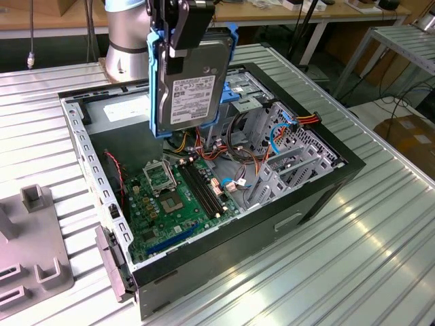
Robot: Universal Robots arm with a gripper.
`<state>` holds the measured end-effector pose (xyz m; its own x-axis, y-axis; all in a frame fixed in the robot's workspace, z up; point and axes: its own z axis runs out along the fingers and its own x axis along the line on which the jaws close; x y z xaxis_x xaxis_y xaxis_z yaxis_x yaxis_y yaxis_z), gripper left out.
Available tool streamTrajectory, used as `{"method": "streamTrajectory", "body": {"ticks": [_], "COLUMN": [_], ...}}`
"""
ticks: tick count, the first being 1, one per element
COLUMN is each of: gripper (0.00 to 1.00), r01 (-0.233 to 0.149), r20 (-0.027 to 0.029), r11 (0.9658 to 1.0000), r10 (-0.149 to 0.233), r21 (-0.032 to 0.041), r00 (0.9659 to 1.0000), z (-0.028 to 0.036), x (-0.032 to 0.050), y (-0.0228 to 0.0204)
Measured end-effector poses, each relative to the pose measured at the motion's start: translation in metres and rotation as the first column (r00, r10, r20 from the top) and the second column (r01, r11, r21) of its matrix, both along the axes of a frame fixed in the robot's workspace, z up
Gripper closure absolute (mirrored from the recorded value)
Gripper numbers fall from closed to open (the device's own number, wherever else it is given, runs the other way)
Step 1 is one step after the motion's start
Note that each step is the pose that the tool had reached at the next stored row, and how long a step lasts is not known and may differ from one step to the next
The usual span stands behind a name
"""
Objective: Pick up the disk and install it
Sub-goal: 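Insert the disk into the insertion slot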
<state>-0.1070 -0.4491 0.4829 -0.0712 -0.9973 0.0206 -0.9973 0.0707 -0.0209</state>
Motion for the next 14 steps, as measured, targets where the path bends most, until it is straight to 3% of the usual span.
{"method": "streamTrajectory", "body": {"ticks": [5, 12, 14], "gripper": [0.63, 0.63, 0.63], "r01": [0.0, 0.0, 0.001], "r20": [-0.0003, -0.0002, -0.0003], "r11": [1.0, 1.0, 1.0], "r10": [0.0, 0.0, -0.001], "r21": [-0.0002, -0.0002, -0.0003], "r00": [1.0, 1.0, 1.0], "z": [-0.0015, -0.0027, -0.0028], "x": [0.0196, 0.0541, 0.0596], "y": [-0.0018, -0.002, -0.0028]}}
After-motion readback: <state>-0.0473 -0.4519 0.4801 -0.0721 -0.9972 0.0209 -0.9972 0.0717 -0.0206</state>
